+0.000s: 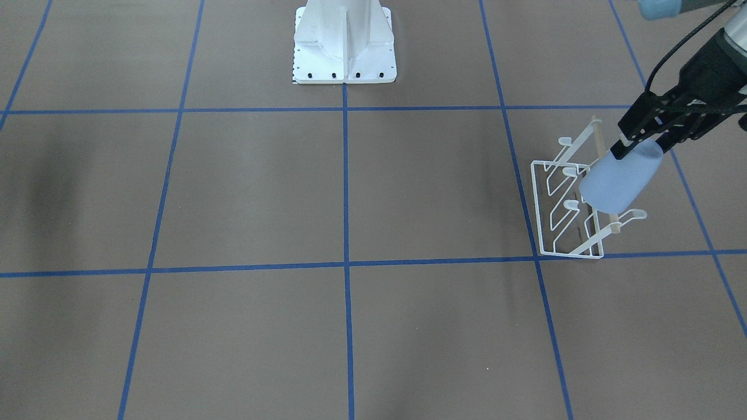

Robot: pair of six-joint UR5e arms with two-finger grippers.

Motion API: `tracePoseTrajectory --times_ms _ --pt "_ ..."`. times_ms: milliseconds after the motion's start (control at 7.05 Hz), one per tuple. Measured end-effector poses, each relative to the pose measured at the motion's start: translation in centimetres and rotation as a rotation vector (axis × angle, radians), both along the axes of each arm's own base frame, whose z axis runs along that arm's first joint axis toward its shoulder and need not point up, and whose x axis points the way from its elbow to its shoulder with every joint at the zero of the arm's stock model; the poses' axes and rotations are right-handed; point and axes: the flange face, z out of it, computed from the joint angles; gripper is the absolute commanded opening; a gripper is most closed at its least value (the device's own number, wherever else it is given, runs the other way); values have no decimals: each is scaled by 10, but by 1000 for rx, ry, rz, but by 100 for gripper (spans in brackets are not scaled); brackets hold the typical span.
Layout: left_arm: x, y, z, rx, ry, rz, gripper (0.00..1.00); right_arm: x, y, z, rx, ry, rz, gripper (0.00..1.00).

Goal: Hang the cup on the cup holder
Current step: 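Lower the cup with the left gripper onto a wooden peg of the rack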

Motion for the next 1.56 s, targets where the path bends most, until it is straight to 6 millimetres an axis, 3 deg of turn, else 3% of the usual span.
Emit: tracePoseTrajectory --times_ms 425,709,1560 --pt "36 15 1 -31 -90 60 0 -1 8 10 -19 -22 -8 100" --pt "57 6 -3 -31 -109 76 0 -1 9 11 -19 -23 -8 100" --pt "75 -23 23 -36 -123 83 0 -1 8 15 -27 -19 -8 100"
